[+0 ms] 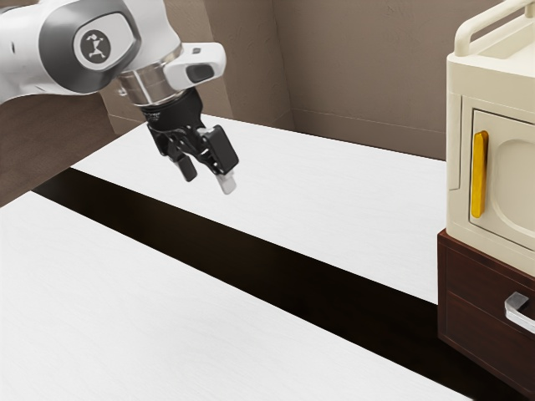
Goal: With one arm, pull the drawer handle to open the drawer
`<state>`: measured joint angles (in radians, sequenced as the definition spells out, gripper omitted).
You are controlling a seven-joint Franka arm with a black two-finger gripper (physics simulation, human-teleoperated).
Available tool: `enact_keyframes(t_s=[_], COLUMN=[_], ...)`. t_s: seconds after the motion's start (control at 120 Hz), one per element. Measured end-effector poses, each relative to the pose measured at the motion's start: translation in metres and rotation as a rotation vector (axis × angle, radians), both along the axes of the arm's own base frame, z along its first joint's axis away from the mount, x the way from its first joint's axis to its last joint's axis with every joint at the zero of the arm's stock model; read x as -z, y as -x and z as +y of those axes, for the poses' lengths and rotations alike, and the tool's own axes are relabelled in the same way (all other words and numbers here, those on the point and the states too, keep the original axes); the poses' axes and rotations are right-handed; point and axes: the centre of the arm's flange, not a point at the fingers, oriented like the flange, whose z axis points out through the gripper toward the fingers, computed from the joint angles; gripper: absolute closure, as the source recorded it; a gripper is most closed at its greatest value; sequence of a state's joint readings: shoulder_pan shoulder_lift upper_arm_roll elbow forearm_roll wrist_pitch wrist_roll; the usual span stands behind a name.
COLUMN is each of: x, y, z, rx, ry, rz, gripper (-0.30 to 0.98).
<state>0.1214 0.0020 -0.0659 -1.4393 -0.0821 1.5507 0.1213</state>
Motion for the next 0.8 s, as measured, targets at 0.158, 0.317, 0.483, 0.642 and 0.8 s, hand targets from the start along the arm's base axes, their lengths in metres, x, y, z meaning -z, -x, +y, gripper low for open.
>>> enact_keyframes(t_s=[0.158, 0.317, 0.483, 0.642, 0.8], x=[-0.025, -0.185, -0.181, -0.14, -0.106], y=[0.006, 0.089, 0.143, 0.113, 0.122], z=[-0.003, -0.059, -0.193, -0.193, -0.238], rx=[0.012, 0.33, 1.026, 1.29, 1.494], ry=[-0.011, -0.128, -0.1, -0.052, -0.15], rz=[-0.048, -0.35, -0.295, -0.222, -0.214], gripper=[0.0, 0.0, 0.0, 0.0, 0.0])
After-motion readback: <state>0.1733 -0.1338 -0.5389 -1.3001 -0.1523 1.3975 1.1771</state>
